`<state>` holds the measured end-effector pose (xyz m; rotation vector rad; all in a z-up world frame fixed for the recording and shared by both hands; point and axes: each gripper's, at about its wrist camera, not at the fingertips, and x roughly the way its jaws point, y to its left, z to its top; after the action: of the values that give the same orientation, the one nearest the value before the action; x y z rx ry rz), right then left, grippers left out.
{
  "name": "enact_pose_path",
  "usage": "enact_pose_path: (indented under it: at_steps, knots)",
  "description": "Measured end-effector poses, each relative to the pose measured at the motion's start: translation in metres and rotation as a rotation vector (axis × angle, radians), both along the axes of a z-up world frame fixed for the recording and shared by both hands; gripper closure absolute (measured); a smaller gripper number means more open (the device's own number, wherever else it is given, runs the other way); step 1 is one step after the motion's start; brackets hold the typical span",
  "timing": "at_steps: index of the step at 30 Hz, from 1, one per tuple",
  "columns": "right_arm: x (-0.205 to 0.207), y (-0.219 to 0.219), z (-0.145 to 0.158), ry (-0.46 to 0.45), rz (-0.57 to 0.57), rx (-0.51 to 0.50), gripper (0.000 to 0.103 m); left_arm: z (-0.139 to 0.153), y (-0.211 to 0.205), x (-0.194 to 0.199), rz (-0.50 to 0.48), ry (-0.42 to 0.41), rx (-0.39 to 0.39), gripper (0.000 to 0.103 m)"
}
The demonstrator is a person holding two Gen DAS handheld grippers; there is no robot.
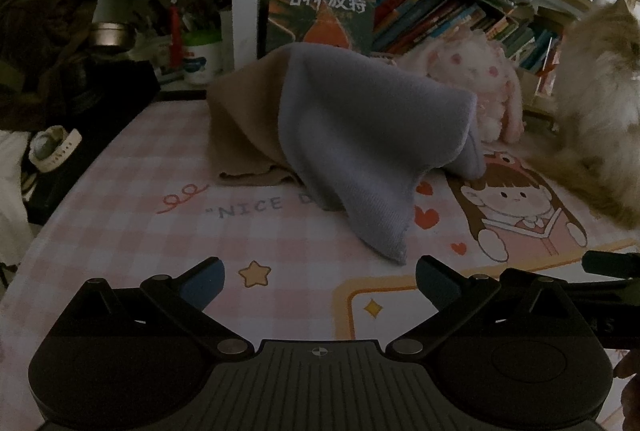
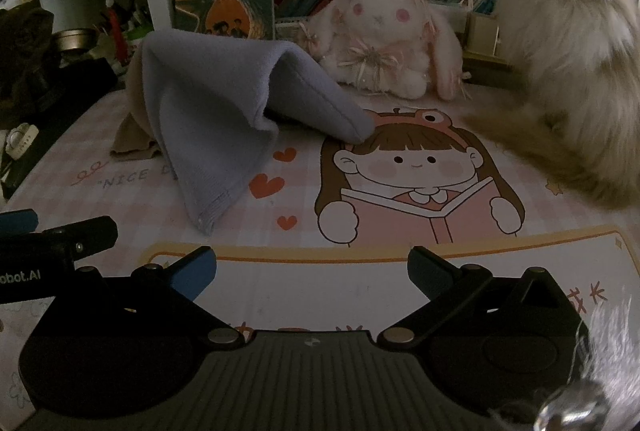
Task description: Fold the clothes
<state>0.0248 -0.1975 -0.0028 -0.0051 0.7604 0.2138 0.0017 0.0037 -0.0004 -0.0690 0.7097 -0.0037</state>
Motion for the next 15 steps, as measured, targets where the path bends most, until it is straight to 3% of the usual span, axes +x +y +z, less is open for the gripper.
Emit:
enact_pose_path:
  at_steps: [15]
  knots:
    - [-0.0008,0.0042,-0.0014,0.002,0.011,-0.008,0.000,-0.0008,0.0043,0.0001,0.017,0.007,-0.001,0.000]
